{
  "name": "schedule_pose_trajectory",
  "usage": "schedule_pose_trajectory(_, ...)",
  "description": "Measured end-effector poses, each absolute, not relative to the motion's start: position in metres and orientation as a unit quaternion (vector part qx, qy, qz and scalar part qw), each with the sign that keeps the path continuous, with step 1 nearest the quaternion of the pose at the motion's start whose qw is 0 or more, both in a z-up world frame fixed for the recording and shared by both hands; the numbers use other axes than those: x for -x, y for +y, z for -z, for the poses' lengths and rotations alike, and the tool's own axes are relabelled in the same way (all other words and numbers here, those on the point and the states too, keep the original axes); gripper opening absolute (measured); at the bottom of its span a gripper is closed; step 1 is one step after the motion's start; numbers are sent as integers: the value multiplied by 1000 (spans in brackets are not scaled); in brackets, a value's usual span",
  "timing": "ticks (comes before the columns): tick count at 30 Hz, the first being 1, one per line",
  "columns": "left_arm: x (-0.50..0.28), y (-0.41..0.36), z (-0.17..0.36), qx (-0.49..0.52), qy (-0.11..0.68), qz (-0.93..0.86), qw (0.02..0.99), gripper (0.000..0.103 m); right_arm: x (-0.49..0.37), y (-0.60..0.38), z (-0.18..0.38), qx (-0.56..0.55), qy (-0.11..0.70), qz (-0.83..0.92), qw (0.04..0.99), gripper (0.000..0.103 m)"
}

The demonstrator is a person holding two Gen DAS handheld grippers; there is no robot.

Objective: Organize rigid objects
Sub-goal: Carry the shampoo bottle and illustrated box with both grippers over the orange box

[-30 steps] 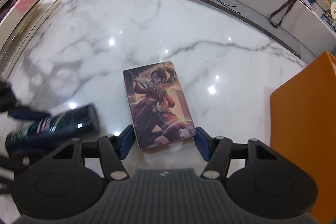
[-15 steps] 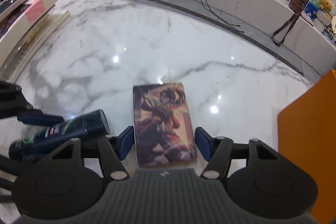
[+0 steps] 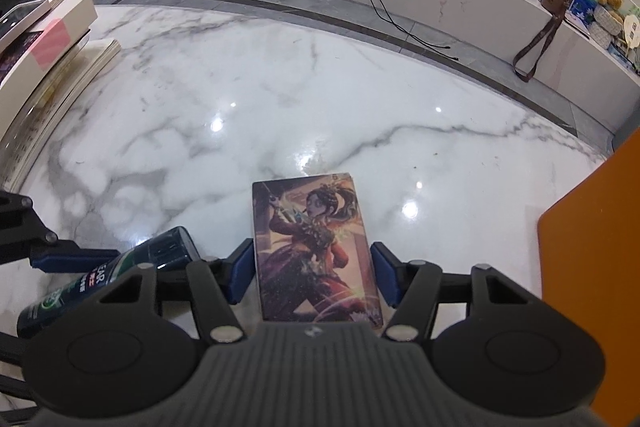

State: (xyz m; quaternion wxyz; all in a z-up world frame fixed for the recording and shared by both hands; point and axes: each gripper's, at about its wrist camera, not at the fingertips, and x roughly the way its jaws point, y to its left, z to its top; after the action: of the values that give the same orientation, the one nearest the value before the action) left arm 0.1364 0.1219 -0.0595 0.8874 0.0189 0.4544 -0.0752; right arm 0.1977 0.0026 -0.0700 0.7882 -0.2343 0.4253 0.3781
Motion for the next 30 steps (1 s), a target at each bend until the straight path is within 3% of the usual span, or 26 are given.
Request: schedule_pose_trajectory(30, -123, 119, 5, 14, 421, 31, 906, 39, -192, -49, -1, 155, 399, -366, 826, 62)
